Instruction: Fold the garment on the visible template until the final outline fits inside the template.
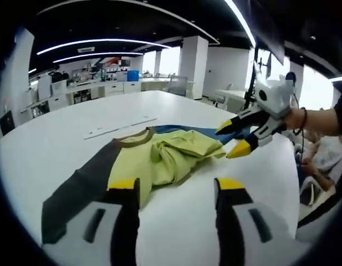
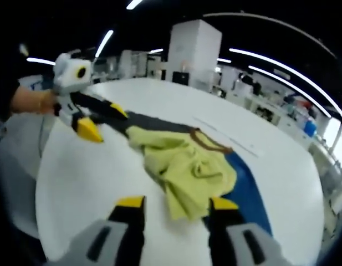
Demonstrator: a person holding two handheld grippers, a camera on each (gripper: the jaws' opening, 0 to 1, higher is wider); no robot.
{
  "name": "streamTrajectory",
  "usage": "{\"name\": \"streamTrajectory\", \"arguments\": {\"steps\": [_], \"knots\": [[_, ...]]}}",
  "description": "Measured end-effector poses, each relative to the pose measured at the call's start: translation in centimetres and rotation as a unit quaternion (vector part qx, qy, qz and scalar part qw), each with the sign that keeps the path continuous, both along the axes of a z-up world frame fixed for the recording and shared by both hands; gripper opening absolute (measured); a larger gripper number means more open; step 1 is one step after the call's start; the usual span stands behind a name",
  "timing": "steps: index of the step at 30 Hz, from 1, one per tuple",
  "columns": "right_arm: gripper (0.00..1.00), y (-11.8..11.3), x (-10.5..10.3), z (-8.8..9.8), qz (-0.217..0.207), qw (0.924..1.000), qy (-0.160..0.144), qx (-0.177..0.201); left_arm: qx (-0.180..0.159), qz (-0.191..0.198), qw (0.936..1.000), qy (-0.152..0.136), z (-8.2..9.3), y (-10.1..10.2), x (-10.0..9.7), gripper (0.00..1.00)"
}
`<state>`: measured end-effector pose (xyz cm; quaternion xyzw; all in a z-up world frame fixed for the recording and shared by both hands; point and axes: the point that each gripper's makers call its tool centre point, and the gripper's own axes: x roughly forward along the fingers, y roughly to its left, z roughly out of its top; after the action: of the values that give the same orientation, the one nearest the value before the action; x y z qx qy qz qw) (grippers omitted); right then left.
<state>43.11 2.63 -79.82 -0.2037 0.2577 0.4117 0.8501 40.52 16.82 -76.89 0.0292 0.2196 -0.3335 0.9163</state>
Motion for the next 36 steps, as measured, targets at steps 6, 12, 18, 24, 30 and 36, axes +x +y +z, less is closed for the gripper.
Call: {"name": "streamTrajectory", "arguments": {"steps": [6, 12, 18, 24, 30, 36], "knots": [[0.28, -1.0, 0.4, -0.4, -0.019, 0.9998, 0.001, 0.006, 0.003, -0.001, 0.9999, 0.014, -1.5, -1.4, 1.2, 0.45], [0.26, -1.8, 0.7, -0.6, -0.035, 0.9993, 0.0, 0.016, 0.009, 0.001, 0.9998, 0.019, -2.9, -2.2, 2.0, 0.36], [0.24, -1.7, 0.6, -1.1, -0.041, 0.9989, 0.003, 0.022, 0.007, -0.007, 0.9999, 0.012, -3.5, -3.1, 2.7, 0.24], [0.22, -1.8, 1.1, -1.1, -0.056, 0.9977, -0.009, 0.038, 0.016, -0.011, 0.9996, 0.019, -4.7, -3.3, 3.3, 0.16], [0.29, -1.6, 0.5, -1.6, -0.051, 0.998, -0.003, 0.036, 0.019, -0.014, 0.9994, 0.025, -4.7, -4.2, 3.3, 0.12], [0.36, -1.7, 0.6, -2.0, -0.045, 0.9986, -0.01, 0.024, 0.024, -0.009, 0.9992, 0.031, -5.0, -4.2, 3.6, 0.07]]}}
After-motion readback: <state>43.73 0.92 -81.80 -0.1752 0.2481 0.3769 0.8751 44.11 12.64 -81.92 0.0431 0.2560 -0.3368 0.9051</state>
